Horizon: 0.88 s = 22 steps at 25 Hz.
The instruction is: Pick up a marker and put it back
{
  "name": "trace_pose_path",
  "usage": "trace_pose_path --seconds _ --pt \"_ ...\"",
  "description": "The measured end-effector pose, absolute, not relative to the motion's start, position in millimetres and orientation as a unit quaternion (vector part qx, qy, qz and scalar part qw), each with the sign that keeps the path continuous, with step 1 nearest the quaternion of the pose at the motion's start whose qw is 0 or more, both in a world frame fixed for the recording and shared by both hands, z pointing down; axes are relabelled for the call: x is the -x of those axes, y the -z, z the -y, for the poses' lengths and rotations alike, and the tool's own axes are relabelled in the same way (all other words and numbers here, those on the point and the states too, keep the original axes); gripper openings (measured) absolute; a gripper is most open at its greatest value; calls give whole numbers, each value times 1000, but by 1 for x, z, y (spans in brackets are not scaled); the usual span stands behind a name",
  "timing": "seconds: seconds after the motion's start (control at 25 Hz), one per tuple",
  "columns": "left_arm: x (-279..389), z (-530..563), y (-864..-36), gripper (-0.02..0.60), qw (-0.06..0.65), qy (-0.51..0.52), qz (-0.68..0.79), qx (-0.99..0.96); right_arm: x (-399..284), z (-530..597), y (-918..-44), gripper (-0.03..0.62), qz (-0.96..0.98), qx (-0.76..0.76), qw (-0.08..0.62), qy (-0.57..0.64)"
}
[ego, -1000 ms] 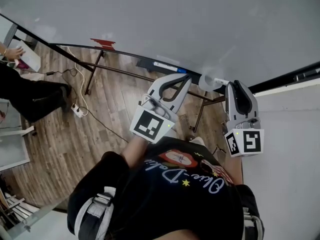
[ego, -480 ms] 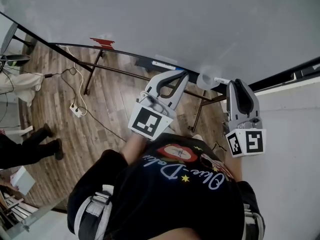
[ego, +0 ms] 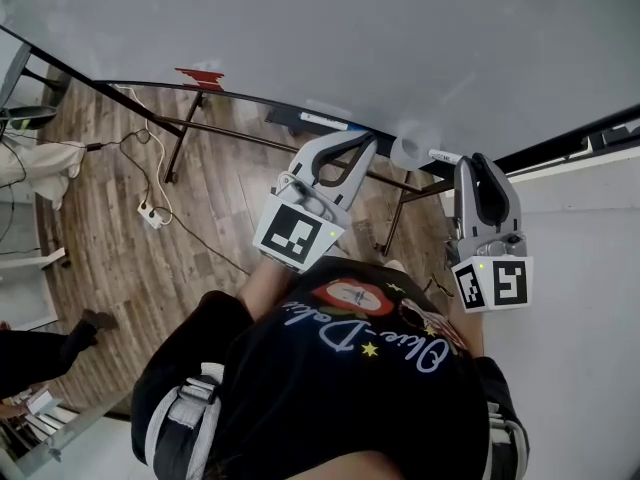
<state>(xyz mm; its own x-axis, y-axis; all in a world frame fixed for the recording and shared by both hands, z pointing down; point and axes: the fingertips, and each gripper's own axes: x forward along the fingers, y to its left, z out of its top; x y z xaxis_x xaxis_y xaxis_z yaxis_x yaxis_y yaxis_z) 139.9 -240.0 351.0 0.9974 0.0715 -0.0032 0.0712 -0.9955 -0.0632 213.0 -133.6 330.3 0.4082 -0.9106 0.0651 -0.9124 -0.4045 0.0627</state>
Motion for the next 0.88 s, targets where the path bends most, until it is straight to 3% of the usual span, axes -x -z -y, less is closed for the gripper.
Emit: trace_pose_path --seconds 0.88 --pt "-136 245 -355 5 26 2 32 999 -213 136 -333 71 540 -840 49 -8"
